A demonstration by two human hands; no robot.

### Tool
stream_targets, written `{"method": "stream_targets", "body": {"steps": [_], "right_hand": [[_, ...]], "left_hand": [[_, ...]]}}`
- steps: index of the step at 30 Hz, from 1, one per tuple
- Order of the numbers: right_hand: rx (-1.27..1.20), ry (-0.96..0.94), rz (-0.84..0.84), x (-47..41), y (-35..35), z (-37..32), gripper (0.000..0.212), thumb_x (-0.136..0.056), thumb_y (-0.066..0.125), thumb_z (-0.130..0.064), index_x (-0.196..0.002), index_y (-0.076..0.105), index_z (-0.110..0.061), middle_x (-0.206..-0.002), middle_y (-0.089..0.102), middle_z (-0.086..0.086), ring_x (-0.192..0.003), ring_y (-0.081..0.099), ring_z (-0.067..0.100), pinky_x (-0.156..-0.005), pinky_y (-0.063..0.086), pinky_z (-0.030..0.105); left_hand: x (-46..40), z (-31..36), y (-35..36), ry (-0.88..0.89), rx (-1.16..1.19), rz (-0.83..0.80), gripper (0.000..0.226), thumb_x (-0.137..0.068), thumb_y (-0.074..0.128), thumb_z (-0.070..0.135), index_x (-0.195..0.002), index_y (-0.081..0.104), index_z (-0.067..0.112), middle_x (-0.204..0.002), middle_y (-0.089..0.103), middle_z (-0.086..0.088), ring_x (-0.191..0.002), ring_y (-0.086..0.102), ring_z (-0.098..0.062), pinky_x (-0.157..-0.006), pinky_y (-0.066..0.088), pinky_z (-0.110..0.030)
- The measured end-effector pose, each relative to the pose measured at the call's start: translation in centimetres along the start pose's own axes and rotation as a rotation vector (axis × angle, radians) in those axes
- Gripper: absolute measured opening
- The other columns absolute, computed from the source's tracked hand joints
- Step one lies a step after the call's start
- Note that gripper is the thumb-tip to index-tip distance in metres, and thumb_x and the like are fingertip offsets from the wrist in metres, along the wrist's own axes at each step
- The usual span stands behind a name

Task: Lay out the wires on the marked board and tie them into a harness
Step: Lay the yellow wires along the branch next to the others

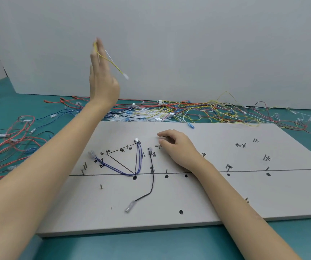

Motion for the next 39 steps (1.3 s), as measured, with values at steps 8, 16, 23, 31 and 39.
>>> {"method": "stream_targets", "body": {"steps": [8, 16, 23, 31, 39], "right_hand": [[-0.355, 0.057, 0.146, 0.2, -1.9, -0.2, 0.023, -0.1, 0.05, -0.023, -0.11, 0.069, -0.016, -0.109, 0.068, -0.004, -0.106, 0.061, 0.011, -0.095, 0.044, 0.025], [-0.84, 0.2, 0.153, 0.9, -3.1, -0.7, 0.028, -0.101, 0.046, -0.034, -0.102, 0.069, -0.018, -0.105, 0.074, 0.009, -0.092, 0.071, 0.023, -0.085, 0.056, 0.035], [-0.769, 0.135, 0.242, 1.6, -4.1, -1.3, 0.025, -0.096, 0.058, -0.03, -0.102, 0.073, -0.011, -0.096, 0.076, 0.008, -0.089, 0.071, 0.021, -0.082, 0.054, 0.024], [-1.091, 0.006, 0.121, 2.9, -5.0, -5.2, 0.029, -0.084, 0.07, -0.033, -0.108, 0.07, -0.016, -0.105, 0.072, 0.013, -0.082, 0.068, 0.026, -0.086, 0.057, 0.037], [-1.267, -0.108, 0.047, 3.5, -6.0, -7.3, 0.016, -0.082, 0.065, -0.022, -0.087, 0.075, -0.01, -0.085, 0.073, 0.009, -0.074, 0.07, 0.017, -0.074, 0.056, 0.027]], "left_hand": [[1.3, 5.4, -2.1, 0.13, 0.306, 0.075, 0.089, -0.064, 0.024, -0.018, -0.151, 0.008, -0.007, -0.156, 0.013, -0.021, -0.144, 0.019, -0.011, -0.105, 0.034, -0.008], [5.1, 9.7, -1.8, -0.082, 0.687, -0.05, 0.095, -0.072, 0.039, -0.021, -0.155, 0.005, 0.009, -0.155, 0.014, -0.008, -0.133, 0.046, -0.021, -0.09, 0.055, -0.043], [8.5, 10.2, -1.1, -0.246, 0.805, -0.136, 0.086, -0.081, 0.029, -0.02, -0.155, 0.013, 0.021, -0.149, 0.021, 0.006, -0.12, 0.057, -0.013, -0.059, 0.056, -0.022], [11.4, 11.9, -2.4, -0.276, 0.84, -0.279, 0.079, -0.09, 0.035, -0.017, -0.155, 0.017, 0.025, -0.151, 0.021, 0.012, -0.115, 0.06, -0.005, -0.062, 0.057, -0.025], [13.0, 13.0, -4.4, -0.354, 0.851, -0.36, 0.07, -0.086, 0.052, -0.014, -0.141, 0.042, 0.028, -0.131, 0.049, 0.009, -0.094, 0.067, -0.007, -0.056, 0.056, -0.027]]}}
Point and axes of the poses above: each hand's wrist, its own x-axis away from the middle knuckle, its own y-axis out of the palm, z = x × y, the point moved 6 cm from there along -x, towards the middle knuckle
